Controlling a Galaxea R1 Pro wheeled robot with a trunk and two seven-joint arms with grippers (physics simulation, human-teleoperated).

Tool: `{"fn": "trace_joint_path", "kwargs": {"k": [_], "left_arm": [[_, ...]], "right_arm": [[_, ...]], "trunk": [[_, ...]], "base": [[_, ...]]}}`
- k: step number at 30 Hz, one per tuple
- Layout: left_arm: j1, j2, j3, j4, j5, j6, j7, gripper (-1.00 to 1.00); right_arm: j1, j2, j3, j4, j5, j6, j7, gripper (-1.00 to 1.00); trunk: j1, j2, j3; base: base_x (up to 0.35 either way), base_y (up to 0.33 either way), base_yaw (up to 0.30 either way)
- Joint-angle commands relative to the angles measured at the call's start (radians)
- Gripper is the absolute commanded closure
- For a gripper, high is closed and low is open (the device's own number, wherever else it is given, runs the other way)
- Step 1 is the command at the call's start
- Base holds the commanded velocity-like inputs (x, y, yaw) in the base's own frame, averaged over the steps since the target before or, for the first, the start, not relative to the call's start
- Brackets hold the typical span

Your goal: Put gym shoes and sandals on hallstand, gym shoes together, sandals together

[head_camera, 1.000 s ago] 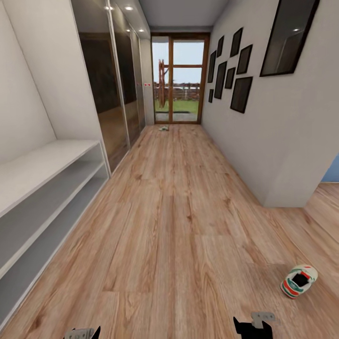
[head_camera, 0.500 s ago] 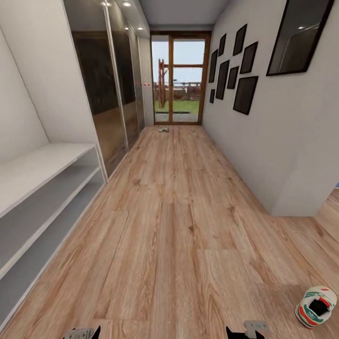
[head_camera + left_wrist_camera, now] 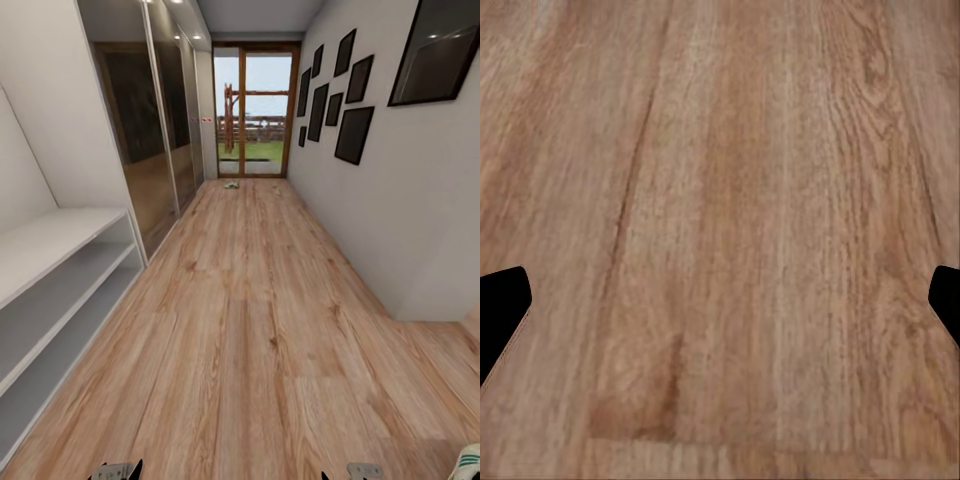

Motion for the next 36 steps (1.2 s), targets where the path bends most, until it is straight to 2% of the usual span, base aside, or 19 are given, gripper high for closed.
{"fn": "trace_joint_path", "kwargs": {"k": [1, 36], "left_arm": [[0.000, 0.000, 0.003, 0.001, 0.010, 0.000, -0.010, -1.00], [-0.001, 0.008, -0.002, -0.013, 0.010, -0.012, -0.013, -1.00]], "right_arm": [[-0.001, 0.000, 0.000, 0.001, -0.009, -0.003, 0.008, -1.00], [0.000, 0.000, 0.000, 0.001, -0.009, -0.003, 0.008, -1.00]], "trunk": [[0.000, 0.000, -0.001], [0.000, 0.000, -0.001]], "base": [[0.337, 0.000, 0.000], [0.337, 0.000, 0.000]]}}
